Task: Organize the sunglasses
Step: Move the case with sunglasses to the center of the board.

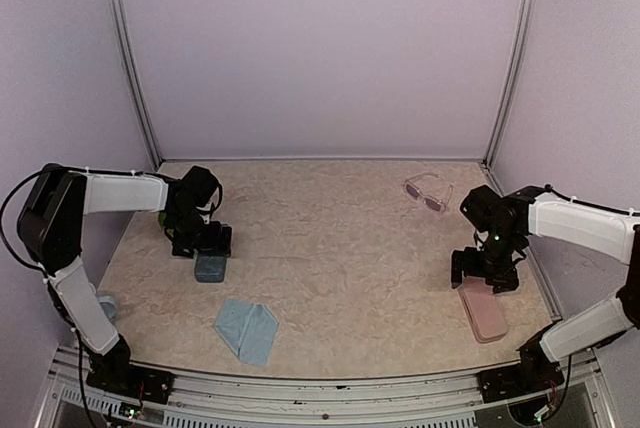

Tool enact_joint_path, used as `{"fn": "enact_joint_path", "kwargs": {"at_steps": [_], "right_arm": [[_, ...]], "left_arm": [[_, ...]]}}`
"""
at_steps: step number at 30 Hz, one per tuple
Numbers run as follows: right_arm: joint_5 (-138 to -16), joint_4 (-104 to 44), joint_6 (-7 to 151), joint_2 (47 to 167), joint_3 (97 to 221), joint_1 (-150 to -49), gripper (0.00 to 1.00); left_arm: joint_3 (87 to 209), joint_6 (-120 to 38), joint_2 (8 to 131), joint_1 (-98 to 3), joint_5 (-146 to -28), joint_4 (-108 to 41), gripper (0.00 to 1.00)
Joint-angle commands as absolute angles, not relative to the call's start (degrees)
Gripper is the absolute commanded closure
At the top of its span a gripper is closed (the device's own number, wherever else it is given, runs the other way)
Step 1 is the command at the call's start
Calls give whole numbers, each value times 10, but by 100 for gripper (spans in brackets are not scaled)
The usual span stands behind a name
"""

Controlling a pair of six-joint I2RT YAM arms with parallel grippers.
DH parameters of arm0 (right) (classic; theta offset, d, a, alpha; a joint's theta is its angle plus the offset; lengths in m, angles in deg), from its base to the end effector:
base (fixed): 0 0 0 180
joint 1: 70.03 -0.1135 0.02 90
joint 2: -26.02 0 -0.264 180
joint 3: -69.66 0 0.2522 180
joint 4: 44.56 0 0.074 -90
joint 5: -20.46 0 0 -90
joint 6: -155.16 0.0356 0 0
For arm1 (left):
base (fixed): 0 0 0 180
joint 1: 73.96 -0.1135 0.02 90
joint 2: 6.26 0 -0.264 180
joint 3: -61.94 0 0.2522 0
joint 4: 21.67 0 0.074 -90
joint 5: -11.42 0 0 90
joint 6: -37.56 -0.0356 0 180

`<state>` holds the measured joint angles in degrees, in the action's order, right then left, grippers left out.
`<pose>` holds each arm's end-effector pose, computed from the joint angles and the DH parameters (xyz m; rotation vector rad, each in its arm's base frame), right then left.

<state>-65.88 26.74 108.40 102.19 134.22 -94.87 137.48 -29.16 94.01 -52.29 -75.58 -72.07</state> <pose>0.1983 0.0893 0.2104 0.4860 2.9637 0.0246 0.3020 -0.1180 0.1619 -0.0503 2.8806 -0.0740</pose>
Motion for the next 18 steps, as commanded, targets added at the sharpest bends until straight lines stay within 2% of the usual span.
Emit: {"fn": "enact_joint_path", "kwargs": {"at_steps": [1, 10, 18], "right_arm": [[-666, 271, 1110, 1011, 1288, -936, 0], [-660, 269, 1135, 980, 1244, -934, 0], [-627, 266, 1121, 1011, 1251, -916, 0]], "left_arm": [[1412, -297, 915, -527, -748, -734, 1], [1452, -297, 918, -526, -764, -744, 1], [1463, -289, 904, -524, -774, -748, 1]]}}
